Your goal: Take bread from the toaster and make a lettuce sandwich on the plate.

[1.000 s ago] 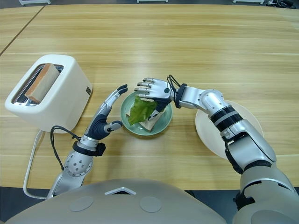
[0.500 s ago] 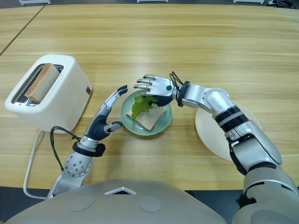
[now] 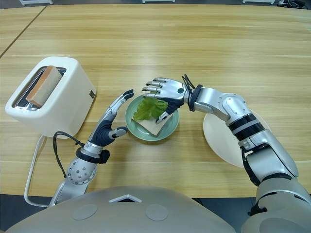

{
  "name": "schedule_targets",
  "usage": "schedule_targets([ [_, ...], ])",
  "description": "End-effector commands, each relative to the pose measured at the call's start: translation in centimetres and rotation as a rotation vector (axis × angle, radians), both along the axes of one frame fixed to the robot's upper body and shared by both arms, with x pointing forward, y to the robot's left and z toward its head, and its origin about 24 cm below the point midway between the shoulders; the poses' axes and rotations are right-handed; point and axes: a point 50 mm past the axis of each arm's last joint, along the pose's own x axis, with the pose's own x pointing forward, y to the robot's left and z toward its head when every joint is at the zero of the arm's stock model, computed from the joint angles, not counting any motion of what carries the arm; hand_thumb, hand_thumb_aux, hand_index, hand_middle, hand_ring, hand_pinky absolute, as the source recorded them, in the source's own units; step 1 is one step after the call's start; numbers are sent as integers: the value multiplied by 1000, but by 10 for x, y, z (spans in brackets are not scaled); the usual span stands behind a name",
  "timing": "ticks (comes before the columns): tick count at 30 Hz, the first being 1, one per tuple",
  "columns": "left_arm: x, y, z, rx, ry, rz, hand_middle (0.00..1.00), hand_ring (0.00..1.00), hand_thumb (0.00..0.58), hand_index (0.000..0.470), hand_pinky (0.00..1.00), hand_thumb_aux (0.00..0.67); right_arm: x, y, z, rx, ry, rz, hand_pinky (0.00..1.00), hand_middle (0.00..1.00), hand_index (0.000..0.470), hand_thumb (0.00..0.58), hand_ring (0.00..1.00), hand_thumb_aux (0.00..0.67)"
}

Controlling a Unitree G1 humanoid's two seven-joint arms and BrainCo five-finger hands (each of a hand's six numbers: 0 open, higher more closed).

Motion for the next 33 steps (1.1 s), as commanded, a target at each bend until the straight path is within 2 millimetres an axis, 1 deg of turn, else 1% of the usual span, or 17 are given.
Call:
schedule_targets([
  [1, 0, 1, -1, -11, 19, 3, 0, 0, 0, 0, 0, 0, -10, -4, -30, -34, 201, -22, 0, 0, 0, 0, 0, 0],
  [3, 0, 1, -1, -12, 21, 1, 0, 0, 0, 0, 0, 0, -18, -2, -40, -50, 276, -11, 0, 0, 0, 0, 0, 0],
  [6, 0, 1, -1, -13, 23, -1, 0, 0, 0, 0, 0, 0, -27, -1, -50, -81, 352, 8, 0, 0, 0, 0, 0, 0],
  [10, 0, 1, -2, -13, 26, 0, 0, 0, 0, 0, 0, 0, -29, -1, -52, -96, 358, 16, 0, 0, 0, 0, 0, 0],
  [12, 0, 1, -2, -12, 26, -2, 0, 0, 0, 0, 0, 0, -26, 1, -47, -77, 314, 17, 0, 0, 0, 0, 0, 0],
  [15, 1, 1, -2, -9, 23, -3, 0, 0, 0, 0, 0, 0, -17, 4, -33, -24, 208, 2, 0, 0, 0, 0, 0, 0],
  [17, 1, 1, -1, -8, 19, -4, 0, 0, 0, 0, 0, 0, -14, 6, -21, 37, 141, 0, 0, 0, 0, 0, 0, 0],
  [19, 0, 0, 4, -5, -3, -12, 0, 0, 0, 0, 0, 0, -12, 7, -2, 151, 66, -4, 0, 0, 0, 0, 0, 0],
  [21, -2, -2, 14, 7, -46, -24, 0, 0, 0, 0, 0, 0, -9, 3, 17, 265, 4, -34, 0, 0, 0, 0, 0, 0],
  [22, -3, -4, 22, 28, -83, -38, 0, 0, 0, 0, 0, 0, -7, -3, 25, 313, -18, -65, 0, 0, 0, 0, 0, 0],
  [24, -5, -4, 39, 111, -174, -45, 0, 0, 0, 0, 0, 0, -6, -15, 34, 385, -29, -130, 0, 0, 0, 0, 0, 0],
  [26, -4, 3, 52, 245, -262, -8, 0, 0, 0, 0, 0, 0, -7, -26, 36, 430, -19, -182, 0, 0, 0, 0, 0, 0],
  [30, 3, 40, 89, 469, -409, 200, 0, 0, 0, 0, 0, 0, -11, -49, 33, 482, 10, -289, 0, 0, 0, 0, 0, 0],
  [33, 8, 69, 108, 664, -456, 371, 0, 0, 0, 0, 0, 0, -14, -59, 31, 516, 18, -342, 0, 0, 0, 0, 0, 0],
])
